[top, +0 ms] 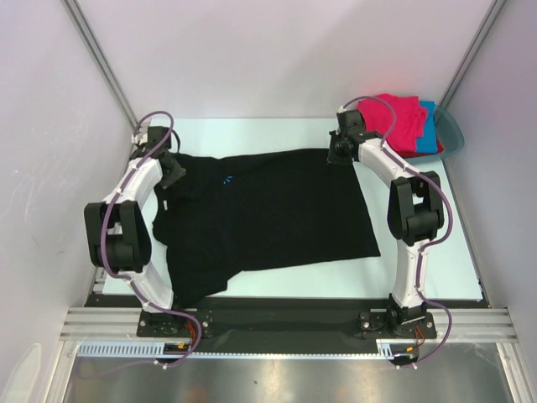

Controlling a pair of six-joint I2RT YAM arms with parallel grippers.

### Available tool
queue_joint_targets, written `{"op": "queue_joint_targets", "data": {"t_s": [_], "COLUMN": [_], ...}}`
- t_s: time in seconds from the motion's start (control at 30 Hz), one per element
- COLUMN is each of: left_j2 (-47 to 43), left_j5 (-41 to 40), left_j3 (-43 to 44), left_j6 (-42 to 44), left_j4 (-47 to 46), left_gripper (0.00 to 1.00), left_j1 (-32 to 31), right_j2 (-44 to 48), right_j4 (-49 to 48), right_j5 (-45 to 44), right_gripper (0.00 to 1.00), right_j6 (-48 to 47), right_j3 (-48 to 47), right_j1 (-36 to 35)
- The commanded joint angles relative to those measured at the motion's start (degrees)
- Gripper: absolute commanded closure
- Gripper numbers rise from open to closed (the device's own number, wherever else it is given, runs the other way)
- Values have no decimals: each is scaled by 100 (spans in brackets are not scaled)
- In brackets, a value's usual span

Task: Fold and stack the t-shirts
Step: Fold the tshirt

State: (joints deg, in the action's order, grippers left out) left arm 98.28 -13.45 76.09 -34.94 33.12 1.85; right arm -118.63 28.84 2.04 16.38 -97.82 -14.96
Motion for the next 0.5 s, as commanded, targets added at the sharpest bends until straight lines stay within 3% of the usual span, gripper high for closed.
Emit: {"op": "queue_joint_targets", "data": {"t_s": [0.0,0.07,0.17,0.47], "left_j2": [436,473,271,428], "left_j5": [-193,-132,315,879], "left_j3": [440,389,100,458], "left_j6": [101,101,215,242], "left_j4": [352,292,-400,-790], "left_gripper": [55,48,45,41], "left_j1": [-18,-35,-53,-53], "right_j2": [349,332,270,-327], "right_j4": [-72,-45,-72,-36], "right_j5": [33,-19,-90,-352], "right_gripper": [80,75,70,68], "right_j6": [-91,-91,-83,23], "right_j3": [18,9,-35,-510], "right_j1": [-33,2,63,353]}}
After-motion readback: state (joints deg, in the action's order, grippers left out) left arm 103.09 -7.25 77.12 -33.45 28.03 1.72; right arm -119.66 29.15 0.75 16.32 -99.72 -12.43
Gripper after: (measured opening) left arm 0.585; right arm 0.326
